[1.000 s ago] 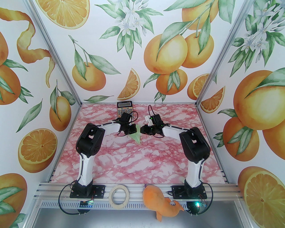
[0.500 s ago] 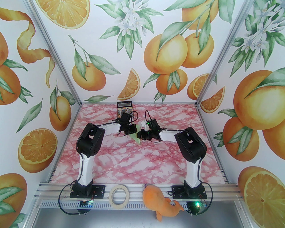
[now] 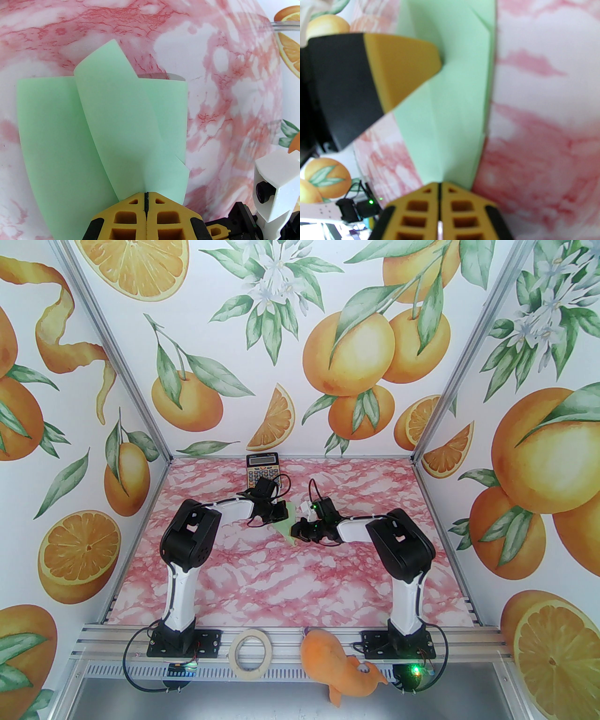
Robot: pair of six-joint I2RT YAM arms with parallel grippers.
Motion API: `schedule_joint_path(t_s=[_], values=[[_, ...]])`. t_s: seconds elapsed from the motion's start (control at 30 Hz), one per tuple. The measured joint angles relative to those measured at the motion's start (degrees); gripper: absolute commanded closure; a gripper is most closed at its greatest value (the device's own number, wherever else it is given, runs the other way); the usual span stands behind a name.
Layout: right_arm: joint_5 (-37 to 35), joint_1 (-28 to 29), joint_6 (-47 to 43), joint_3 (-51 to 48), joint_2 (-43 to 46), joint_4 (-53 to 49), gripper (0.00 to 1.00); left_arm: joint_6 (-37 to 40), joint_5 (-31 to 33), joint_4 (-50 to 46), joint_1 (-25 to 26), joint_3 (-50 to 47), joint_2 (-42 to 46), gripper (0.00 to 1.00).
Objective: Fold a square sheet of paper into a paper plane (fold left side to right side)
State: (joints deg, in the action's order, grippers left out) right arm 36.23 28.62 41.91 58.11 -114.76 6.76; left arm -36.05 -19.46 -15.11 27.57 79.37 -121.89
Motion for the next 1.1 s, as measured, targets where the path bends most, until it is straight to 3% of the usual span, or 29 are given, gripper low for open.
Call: schedule_joint_path(t_s=[0.37,0.67,1.1], values=[[-7.48,3.41,-7.58,6.43,-0.66,-11.58,1.00,-0.61,-1.79,2.71,-1.18,-1.51,0.15,0.96],[-8.28,3.85,-9.27,6.27,-0.74,-11.47,1.00,-1.51,-4.90,2.54,-3.56,-0.96,-0.52,0.96],[-9.55,4.39,-9.92,4.00,0.00,-7.96,1.00,-1.49,-8.59,-3.21,-6.32,10.38,-7.45,0.95]])
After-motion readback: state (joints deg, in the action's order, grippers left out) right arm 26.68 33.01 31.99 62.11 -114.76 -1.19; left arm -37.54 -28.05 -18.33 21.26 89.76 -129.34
